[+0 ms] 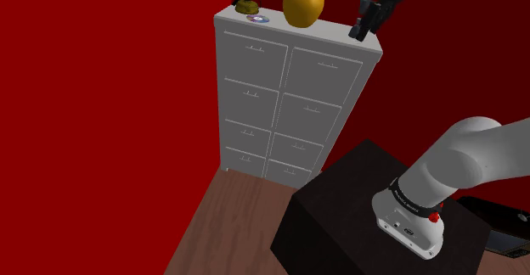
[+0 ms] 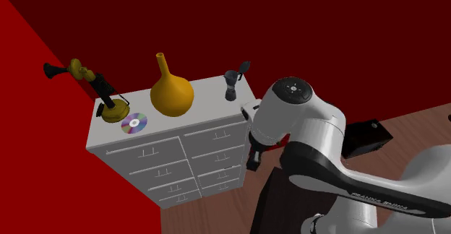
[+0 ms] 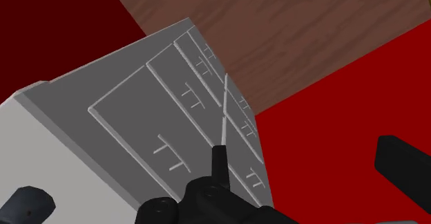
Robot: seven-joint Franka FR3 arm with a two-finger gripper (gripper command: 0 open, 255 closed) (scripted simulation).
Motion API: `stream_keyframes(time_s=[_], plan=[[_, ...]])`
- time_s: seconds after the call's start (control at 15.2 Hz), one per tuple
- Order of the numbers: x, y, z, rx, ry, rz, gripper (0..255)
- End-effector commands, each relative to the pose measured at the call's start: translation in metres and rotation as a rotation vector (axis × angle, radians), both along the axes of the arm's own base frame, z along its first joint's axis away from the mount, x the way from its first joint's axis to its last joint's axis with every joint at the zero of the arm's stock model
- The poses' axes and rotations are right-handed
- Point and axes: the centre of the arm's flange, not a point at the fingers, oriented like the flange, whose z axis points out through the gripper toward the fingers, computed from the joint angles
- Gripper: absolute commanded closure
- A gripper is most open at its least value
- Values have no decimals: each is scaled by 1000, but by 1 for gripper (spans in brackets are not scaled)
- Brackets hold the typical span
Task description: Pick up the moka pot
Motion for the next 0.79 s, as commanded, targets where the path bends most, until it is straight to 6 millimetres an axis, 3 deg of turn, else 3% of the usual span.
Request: stream_keyframes(time_s=[0.0, 0.73], plan=[[13, -21, 3, -6, 2, 2, 0], [86, -142, 26, -32, 13, 10, 0]])
